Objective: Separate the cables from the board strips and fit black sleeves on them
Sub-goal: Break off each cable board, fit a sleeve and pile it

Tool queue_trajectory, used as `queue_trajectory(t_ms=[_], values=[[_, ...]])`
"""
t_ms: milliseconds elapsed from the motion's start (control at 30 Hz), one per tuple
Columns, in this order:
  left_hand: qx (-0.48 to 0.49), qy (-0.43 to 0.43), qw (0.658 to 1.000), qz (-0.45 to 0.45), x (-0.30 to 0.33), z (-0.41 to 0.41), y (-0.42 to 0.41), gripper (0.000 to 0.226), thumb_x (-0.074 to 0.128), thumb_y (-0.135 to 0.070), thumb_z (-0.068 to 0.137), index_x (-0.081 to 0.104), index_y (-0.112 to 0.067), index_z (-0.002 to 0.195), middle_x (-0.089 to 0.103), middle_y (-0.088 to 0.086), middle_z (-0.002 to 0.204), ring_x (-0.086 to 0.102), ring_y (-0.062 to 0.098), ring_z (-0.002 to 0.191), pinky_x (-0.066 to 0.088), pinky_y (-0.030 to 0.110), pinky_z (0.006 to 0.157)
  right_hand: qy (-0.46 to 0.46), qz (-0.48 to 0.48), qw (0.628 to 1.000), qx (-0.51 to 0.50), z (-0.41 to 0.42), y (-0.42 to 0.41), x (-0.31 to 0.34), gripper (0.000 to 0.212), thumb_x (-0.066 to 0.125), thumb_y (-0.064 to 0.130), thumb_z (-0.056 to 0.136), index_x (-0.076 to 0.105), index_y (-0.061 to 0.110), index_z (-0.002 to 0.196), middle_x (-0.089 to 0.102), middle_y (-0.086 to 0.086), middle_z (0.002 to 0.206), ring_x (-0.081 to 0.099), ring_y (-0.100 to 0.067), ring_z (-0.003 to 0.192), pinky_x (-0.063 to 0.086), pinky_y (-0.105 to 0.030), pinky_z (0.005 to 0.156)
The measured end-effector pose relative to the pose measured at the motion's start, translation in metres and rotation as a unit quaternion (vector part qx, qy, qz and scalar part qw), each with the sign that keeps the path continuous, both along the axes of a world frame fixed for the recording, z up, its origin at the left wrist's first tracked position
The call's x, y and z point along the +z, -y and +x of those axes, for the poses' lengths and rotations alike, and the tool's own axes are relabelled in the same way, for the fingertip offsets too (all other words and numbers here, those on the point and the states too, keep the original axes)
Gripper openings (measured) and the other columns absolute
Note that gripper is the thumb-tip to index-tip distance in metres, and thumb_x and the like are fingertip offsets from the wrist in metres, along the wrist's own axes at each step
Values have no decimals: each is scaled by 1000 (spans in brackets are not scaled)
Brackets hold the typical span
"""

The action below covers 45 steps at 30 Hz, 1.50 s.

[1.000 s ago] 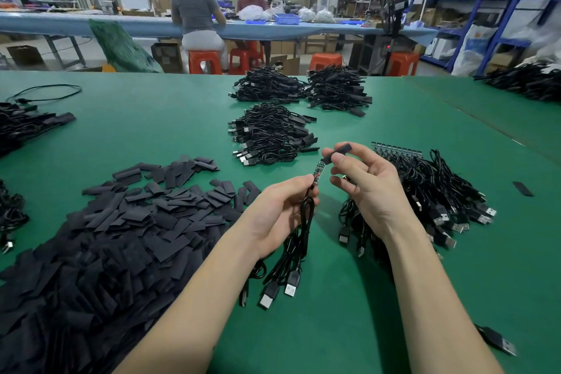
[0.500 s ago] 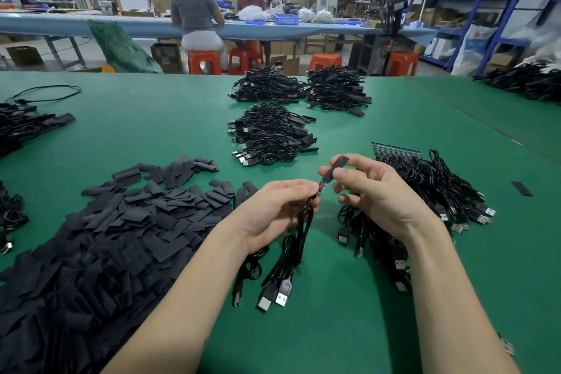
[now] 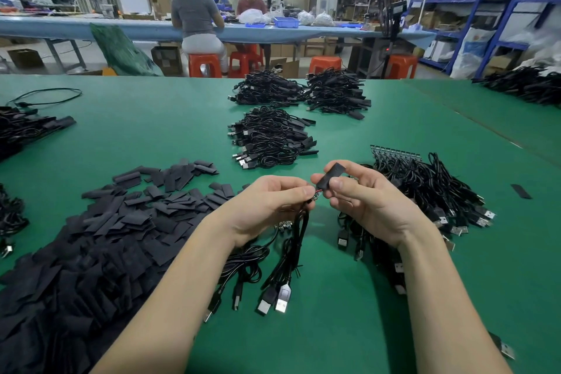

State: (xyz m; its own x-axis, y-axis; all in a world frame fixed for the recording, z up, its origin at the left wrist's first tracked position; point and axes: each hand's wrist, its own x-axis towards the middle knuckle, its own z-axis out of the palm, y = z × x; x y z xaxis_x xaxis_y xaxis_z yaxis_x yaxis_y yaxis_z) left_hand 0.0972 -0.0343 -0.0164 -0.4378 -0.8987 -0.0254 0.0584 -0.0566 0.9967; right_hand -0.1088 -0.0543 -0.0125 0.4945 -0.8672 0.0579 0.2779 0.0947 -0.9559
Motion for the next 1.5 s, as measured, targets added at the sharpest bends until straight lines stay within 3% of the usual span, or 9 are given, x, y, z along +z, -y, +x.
queue_trajectory(t_ms=[233,367,600,767,900,1033,1133,1233,1500], values=[[21,11,1000,-8,2,-1,1,12,66,-29,86,72,-19,84,64,-1,79,54,10,73,40,29,77,-2,-33,999,-36,4,-1,8,16,79,12,76,81,16,92,77,-14,101,73,-15,87,57,-20,78],[35,11,999,-8,0,0,2,14,61,-20,96,71,-18,87,65,-1,80,56,10,75,43,30,78,29,-17,997,-67,9,0,6,15,74,10,75,82,16,85,78,-11,97,73,-13,81,57,-18,75],[36,7,999,-15,0,0,2,19,59,-20,99,72,-20,84,63,-4,76,58,4,70,47,20,71,20,-6,998,-51,13,1,1,13,74,11,77,81,14,88,77,-12,98,71,-12,76,57,-18,74],[87,31,994,-54,-2,0,7,12,67,-22,95,66,-13,103,68,-11,73,61,5,70,50,15,67,28,5,996,-85,12,5,-1,12,77,14,76,81,13,88,77,-13,98,71,-14,80,57,-19,76],[124,75,982,-119,-1,6,11,20,76,-14,88,60,-16,99,71,-2,84,67,13,75,56,24,78,32,24,993,-114,7,7,-1,9,77,13,78,81,10,85,76,-14,96,70,-14,78,57,-18,73],[126,50,978,-155,1,6,11,13,74,-12,90,63,-14,96,73,14,90,70,14,77,55,21,73,33,33,992,-117,5,8,0,10,77,13,78,82,9,85,77,-14,95,69,-12,72,57,-17,70],[125,94,968,-196,1,2,12,14,78,-20,87,67,-19,95,73,4,93,71,11,86,57,24,80,28,31,992,-119,5,8,0,12,76,13,80,80,6,89,76,-15,96,69,-13,73,57,-17,71],[126,128,956,-231,-2,-2,12,13,78,-15,87,69,-18,96,73,-2,92,70,10,90,57,27,88,24,30,993,-115,3,8,-1,15,77,13,79,78,4,91,76,-15,97,70,-13,74,57,-18,71],[112,98,960,-237,-1,-2,10,11,72,-9,92,74,-18,98,77,3,93,72,12,92,53,19,83,42,53,993,-95,-1,9,-2,12,77,14,77,81,8,87,76,-14,98,72,-13,77,57,-17,72]])
